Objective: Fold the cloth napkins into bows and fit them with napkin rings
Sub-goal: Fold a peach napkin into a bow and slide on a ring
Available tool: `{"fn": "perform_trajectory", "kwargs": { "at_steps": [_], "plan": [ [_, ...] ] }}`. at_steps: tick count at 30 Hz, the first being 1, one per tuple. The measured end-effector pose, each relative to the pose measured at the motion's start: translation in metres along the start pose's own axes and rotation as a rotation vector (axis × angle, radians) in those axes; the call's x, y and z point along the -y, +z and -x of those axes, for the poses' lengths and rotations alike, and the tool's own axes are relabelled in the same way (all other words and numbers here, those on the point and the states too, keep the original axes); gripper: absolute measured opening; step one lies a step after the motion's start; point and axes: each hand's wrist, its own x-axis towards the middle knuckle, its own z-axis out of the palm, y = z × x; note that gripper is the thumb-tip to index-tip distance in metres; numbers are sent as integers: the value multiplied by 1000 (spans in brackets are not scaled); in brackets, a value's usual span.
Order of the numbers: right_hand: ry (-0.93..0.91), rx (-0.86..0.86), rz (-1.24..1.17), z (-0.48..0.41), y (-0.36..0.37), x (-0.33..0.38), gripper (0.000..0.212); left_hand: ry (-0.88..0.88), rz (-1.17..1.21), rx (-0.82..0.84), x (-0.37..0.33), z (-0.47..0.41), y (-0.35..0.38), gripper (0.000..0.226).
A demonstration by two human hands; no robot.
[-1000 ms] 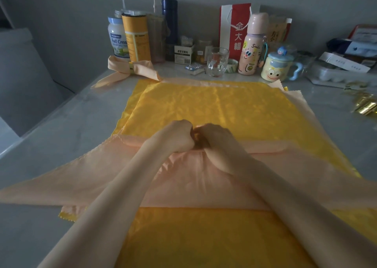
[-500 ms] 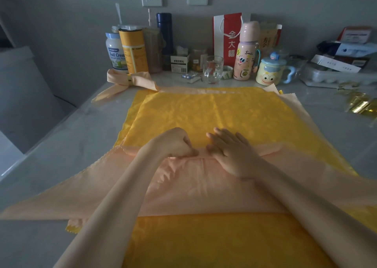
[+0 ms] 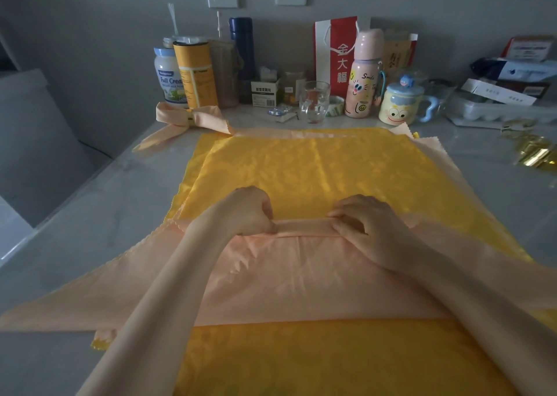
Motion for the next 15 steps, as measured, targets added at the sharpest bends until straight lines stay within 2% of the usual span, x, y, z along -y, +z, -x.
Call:
{"fn": "perform_trajectory", "kwargs": {
  "at_steps": [5,8,10,15],
  "plan": [
    [-57,-107,-22,0,-2,2,8,58,-60,-64,-2,2,2,15],
    [-53,-140,-38,4,-4,6,7,57,-53,-29,-5,6,-1,24],
    [-57,-130,-55,7,-8,9,14,35,-27,-12,-5,7,-3,31],
    [-73,-4,-61,17,-20,19,23,26,23,101,-5,7,-3,28]
  ]
}}
